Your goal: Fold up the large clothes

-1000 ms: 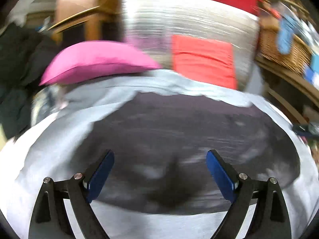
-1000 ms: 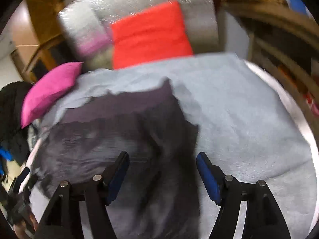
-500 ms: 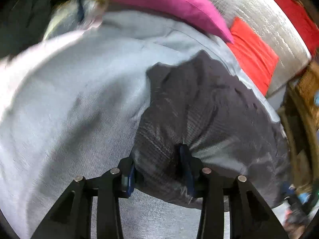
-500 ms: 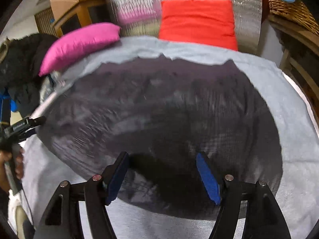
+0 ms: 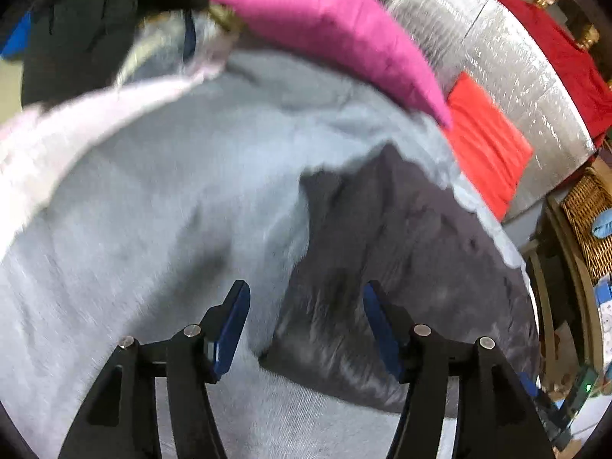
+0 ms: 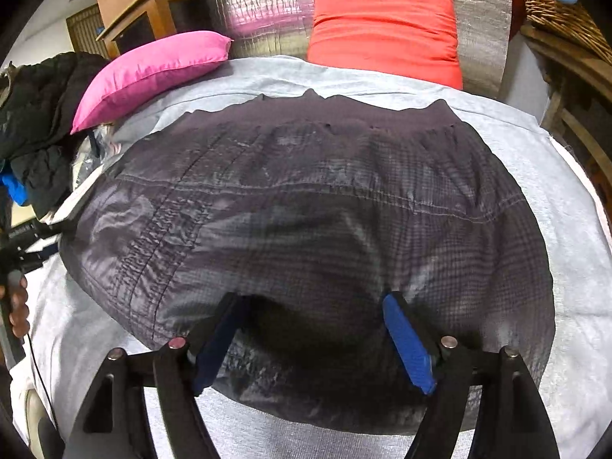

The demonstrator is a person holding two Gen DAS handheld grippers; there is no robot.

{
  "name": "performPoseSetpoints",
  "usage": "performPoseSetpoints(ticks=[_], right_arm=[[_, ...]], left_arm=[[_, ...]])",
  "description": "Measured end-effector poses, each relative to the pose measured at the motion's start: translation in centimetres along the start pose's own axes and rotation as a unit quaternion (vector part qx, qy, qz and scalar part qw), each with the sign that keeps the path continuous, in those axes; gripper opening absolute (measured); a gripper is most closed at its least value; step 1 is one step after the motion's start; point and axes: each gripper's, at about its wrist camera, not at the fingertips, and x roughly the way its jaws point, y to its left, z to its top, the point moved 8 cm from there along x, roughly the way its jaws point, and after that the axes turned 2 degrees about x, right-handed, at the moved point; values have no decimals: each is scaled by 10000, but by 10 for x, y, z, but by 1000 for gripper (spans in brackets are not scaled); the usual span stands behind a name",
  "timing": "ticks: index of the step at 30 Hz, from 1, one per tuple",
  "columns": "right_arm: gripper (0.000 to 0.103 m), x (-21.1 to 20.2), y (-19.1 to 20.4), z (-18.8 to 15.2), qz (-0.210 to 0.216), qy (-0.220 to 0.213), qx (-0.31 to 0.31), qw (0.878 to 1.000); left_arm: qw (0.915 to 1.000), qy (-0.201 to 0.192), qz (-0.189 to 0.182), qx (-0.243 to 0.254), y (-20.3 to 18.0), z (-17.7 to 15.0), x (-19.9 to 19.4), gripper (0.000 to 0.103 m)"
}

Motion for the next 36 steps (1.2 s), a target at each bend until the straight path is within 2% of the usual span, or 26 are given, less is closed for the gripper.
performPoseSetpoints(ticks=[3,6,8,11,12,13,14,15,17,19,21,22,24,26,28,31,33,34,35,36], right_arm=[[87,0,2,-1,92,-27,33,9999],[89,2,5,-3,121,-65,2,9999],[89,2,4,-3,183,-84,14,9998],[89,1,2,-3,316,-71,72,9994],[89,0,1,-3,379,-57,97,9992],[89,0,0,-3,439,-43,125,9989],[89,-1,-2,-2,530,-18,189,9984],[89,-4,-5,0,657,16,308,9974],[89,-15,-15,10,1005,-73,706,9924],[89,-36,-38,29,1155,-543,1151,9851],[89,-54,-75,52,813,-1047,1481,9800],[89,-55,-93,59,608,-1121,1588,9790],[89,-38,-132,69,349,-955,1949,9755],[89,-15,-158,74,70,-693,2046,9764],[89,-1,-167,83,-121,-628,1902,9797],[89,12,-157,106,-80,-628,1414,9879],[89,40,-154,113,-131,-186,1180,9928],[86,52,-155,112,-230,9,1136,9933],[56,65,-158,110,-273,247,1145,9927],[31,70,-158,109,-188,358,1223,9917]], left_arm=[[9989,-155,28,432,-21,21,2,68],[9961,99,-10,871,-49,33,34,68],[9946,325,149,977,-56,41,67,68],[9919,641,580,926,-39,45,113,65],[9928,754,612,705,-29,45,123,65],[9946,881,444,323,-19,44,126,65],[9959,843,329,64,-15,47,123,63],[9963,774,350,98,-16,50,117,62],[9972,462,362,458,-27,55,99,62],[9961,0,288,834,-45,64,77,62],[9922,-301,178,1198,-69,70,64,64],[9898,-384,125,1365,-83,67,63,66],[9825,-465,70,1801,-108,59,67,73],[9746,-406,162,2196,-124,43,82,73],[9720,-203,337,2315,-125,32,105,73],[9721,87,548,2278,-122,20,129,73],[9721,4,615,2262,-120,18,133,74],[9716,-14,643,2279,-120,18,133,74],[9707,-25,665,2307,-120,19,135,74],[9701,-44,671,2331,-120,19,136,74]])
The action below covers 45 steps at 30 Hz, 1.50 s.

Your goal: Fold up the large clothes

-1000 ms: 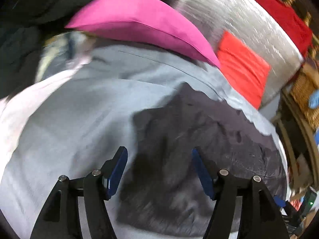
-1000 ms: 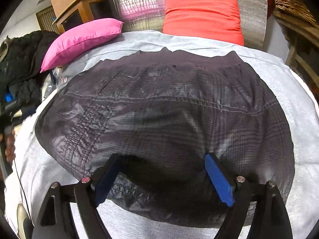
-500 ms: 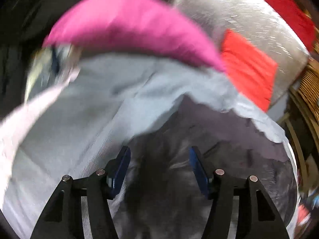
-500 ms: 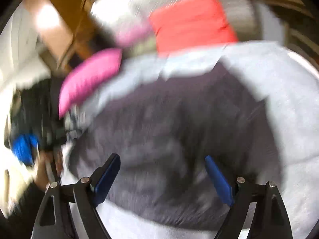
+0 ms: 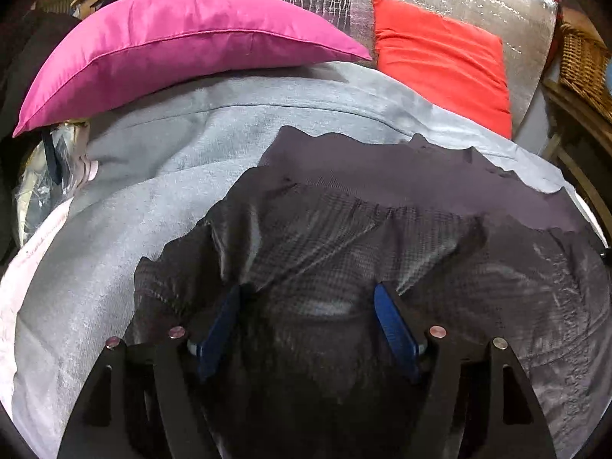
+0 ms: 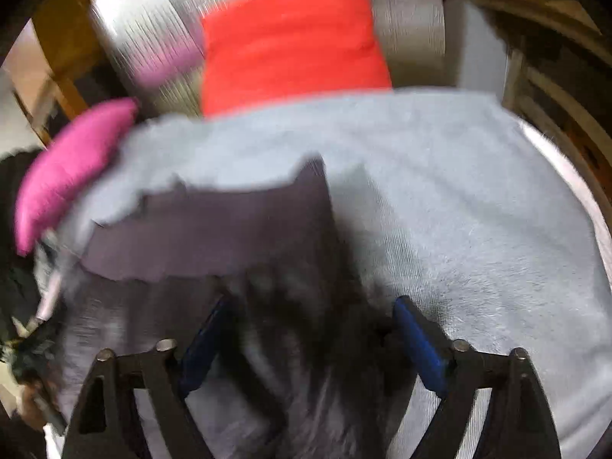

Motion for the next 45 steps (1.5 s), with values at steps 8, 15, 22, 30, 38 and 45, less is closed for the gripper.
performPoseSetpoints(ticks=[8,15,22,30,38,45], right_arm=[[18,-4,-8,-4,-291,-349,179,9988],[84,-87,18,-13,-398,-1423,0,9890],[84,-74,89,-65,-357,-1313,-1256,9827],[90,-25,45,-76,-263,-917,-638,9934],[91,-26,40,-81,-181,-1062,-556,9926],[92,-23,39,-81,-205,-984,-494,9937]], left_arm=[[9996,-107,261,86,3,-4,-5,77],[9977,-656,74,148,-13,-3,-63,78],[9987,-317,-87,397,-57,-24,-54,80],[9990,-152,65,414,-58,-42,-32,88],[9988,-221,73,432,-57,-40,-28,89],[9988,-142,100,452,-56,-43,-26,90]])
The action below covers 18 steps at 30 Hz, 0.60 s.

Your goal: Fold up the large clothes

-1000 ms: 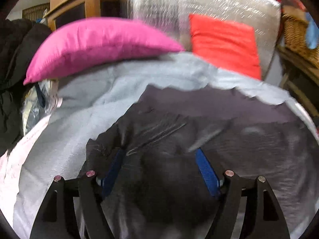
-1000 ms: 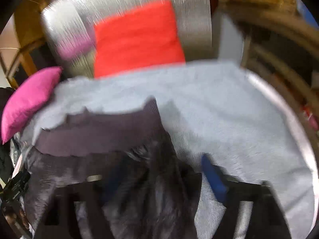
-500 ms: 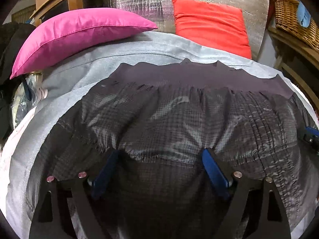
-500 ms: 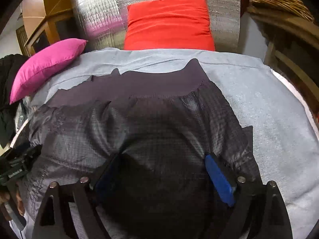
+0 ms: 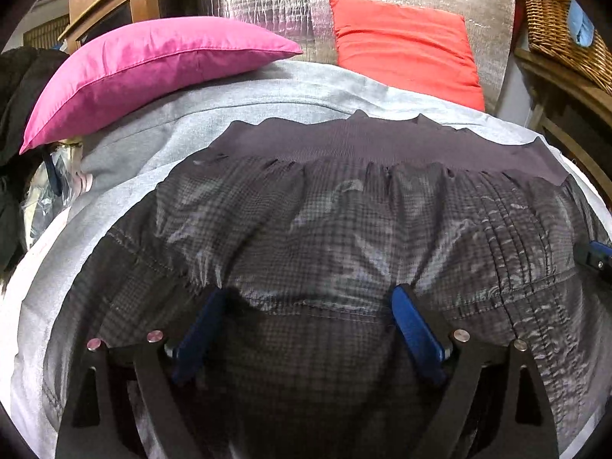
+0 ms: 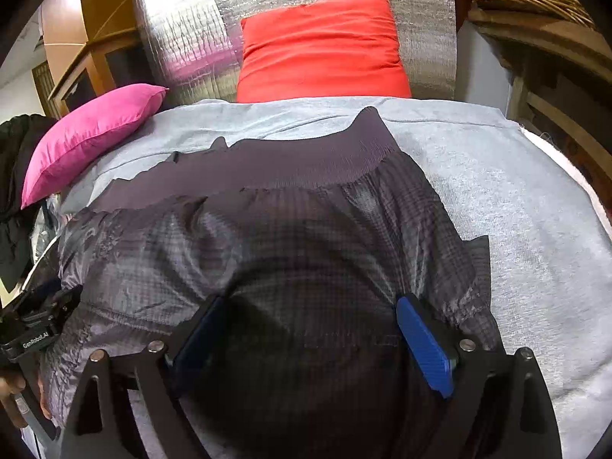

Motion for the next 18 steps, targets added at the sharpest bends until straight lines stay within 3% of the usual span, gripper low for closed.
performPoseSetpoints(ticks=[3,6,9,11,13,15,17,18], right_arm=[[92,-19,4,7,-325,261,77,9991],[93,-68,35,10,1,-245,-197,9995],[93,-93,70,-12,311,-358,-490,9977],[93,-88,84,-32,281,-252,-667,9971],[94,-62,90,-61,115,180,-804,9965],[96,-49,93,-72,3,229,-999,9947],[96,-57,95,-63,71,327,-935,9951],[96,-67,95,-55,423,286,-717,9961]], left_arm=[[9995,199,-80,-218,11,2,-22,90],[9986,-307,-50,-419,26,3,-64,90],[9978,-295,-258,-538,23,-15,-80,90],[9989,-56,-269,-369,9,-36,-71,90],[9993,337,-51,-129,-2,-57,-49,91],[9996,290,58,-22,-4,-56,-50,91],[9983,485,-258,-215,1,-47,-60,91],[9977,427,-437,-302,5,-42,-67,91]])
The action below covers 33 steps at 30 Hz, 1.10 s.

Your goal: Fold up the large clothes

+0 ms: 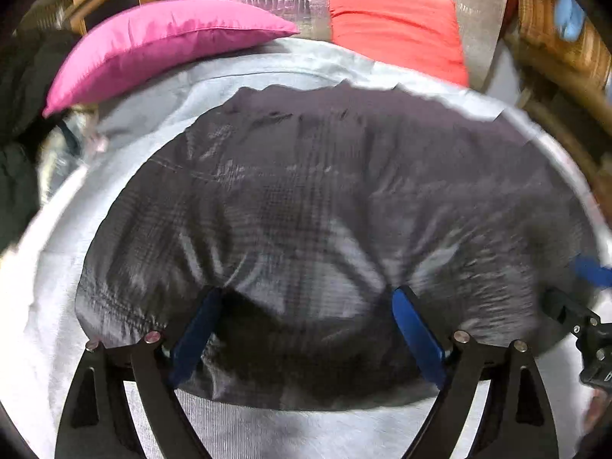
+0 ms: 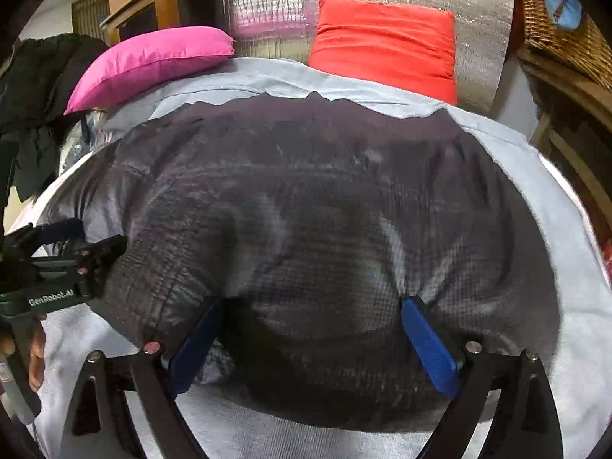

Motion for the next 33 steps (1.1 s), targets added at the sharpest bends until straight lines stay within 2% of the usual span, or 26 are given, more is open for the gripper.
performPoseSetpoints(ticks=[1,3,5,7,9,11,12,15,17,18,20,22,25,28,31,33], right_arm=[[96,-10,-6,7,167,-136,141,9997],[96,-36,-39,22,176,-454,583,9971],[96,-52,-77,28,309,-643,1131,9910],[96,-56,-128,29,288,-672,1731,9822],[96,-46,-174,25,373,-539,2346,9699],[96,-28,-195,21,807,-298,2835,9551],[96,-13,-200,19,1065,-102,3037,9468],[96,13,-198,20,1293,144,3028,9441],[96,24,-189,24,1569,251,2984,9411],[96,30,-186,26,1654,343,2948,9405],[96,44,-181,31,1514,450,2755,9482],[95,48,-178,37,1540,462,2704,9492],[64,48,-160,40,1643,656,2425,9539],[64,53,-150,44,1556,710,2181,9608],[67,66,-150,39,1673,823,2413,9524],[67,67,-148,40,1637,765,2332,9555]], left_arm=[[9997,-190,-95,-77,9,8,-13,91],[9979,-629,-102,-127,35,21,-34,91],[9968,-729,-125,-318,68,26,-41,93],[9934,-617,-431,-862,110,27,-35,94],[9840,-252,-905,-1514,143,23,-18,94],[9693,105,-1412,-2009,160,19,2,94],[9651,176,-1508,-2132,164,19,8,94],[9568,348,-1825,-2238,163,21,23,94],[9544,407,-1958,-2215,160,24,31,94],[9546,465,-1993,-2165,157,24,37,94],[9543,797,-1976,-2095,151,20,55,94],[9597,654,-1916,-1950,147,24,57,94],[9610,696,-1927,-1856,140,27,57,93],[9590,603,-2102,-1801,130,34,55,93],[9617,702,-2000,-1736,129,35,67,93],[9648,649,-1926,-1672,128,39,70,90]])
